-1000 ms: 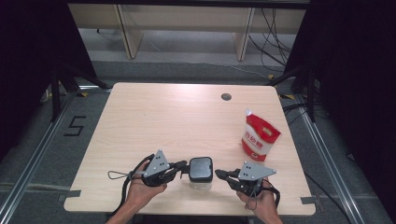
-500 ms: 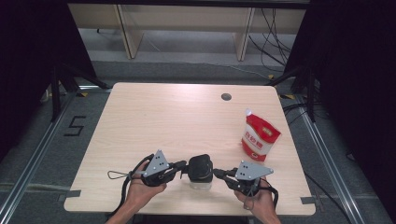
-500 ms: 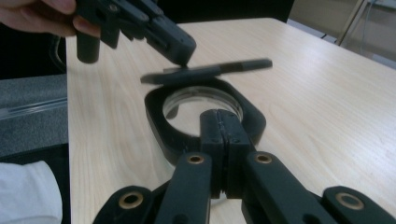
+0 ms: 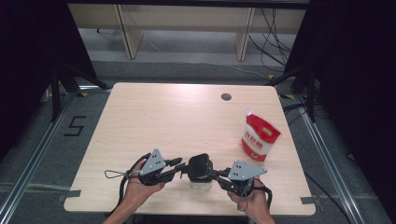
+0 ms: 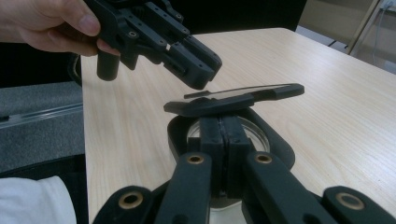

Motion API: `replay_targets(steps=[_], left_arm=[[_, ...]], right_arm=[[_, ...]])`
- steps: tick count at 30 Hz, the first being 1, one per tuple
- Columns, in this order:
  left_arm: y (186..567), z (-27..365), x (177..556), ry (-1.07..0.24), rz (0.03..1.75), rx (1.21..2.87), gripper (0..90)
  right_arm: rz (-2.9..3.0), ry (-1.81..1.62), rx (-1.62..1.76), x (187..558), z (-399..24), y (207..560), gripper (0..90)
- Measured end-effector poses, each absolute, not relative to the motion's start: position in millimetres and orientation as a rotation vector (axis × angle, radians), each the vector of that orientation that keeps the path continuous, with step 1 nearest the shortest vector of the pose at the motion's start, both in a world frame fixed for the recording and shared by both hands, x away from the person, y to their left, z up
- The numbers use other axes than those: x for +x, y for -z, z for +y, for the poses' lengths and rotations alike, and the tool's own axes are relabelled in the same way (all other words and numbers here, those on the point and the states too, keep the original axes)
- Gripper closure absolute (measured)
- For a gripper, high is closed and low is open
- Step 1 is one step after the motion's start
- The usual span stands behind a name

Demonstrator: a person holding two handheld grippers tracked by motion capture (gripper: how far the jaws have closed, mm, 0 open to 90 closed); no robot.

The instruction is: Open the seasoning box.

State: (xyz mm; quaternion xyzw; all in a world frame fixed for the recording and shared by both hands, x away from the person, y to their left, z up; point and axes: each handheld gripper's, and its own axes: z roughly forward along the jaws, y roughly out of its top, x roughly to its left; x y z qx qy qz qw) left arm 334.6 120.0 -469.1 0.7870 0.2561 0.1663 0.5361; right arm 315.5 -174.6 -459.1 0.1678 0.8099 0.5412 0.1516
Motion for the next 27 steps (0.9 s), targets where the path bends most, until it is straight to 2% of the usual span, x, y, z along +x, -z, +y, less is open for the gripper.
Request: replay_targets(steps=[7, 25, 27], left_arm=[[470, 136, 327, -0.365, 0.570, 1.903, 63.7], [485, 130, 327, -0.320, 0.567, 1.992, 60.0], [485, 132, 327, -0.324, 0.569, 2.007, 55.2]], right_arm=[[2.336, -1.552, 0.478, 315, -173, 454, 90.0], [2.338, -1.557, 0.445, 323, -159, 446, 90.0], [2.349, -1.567, 0.430, 324, -157, 444, 90.0]])
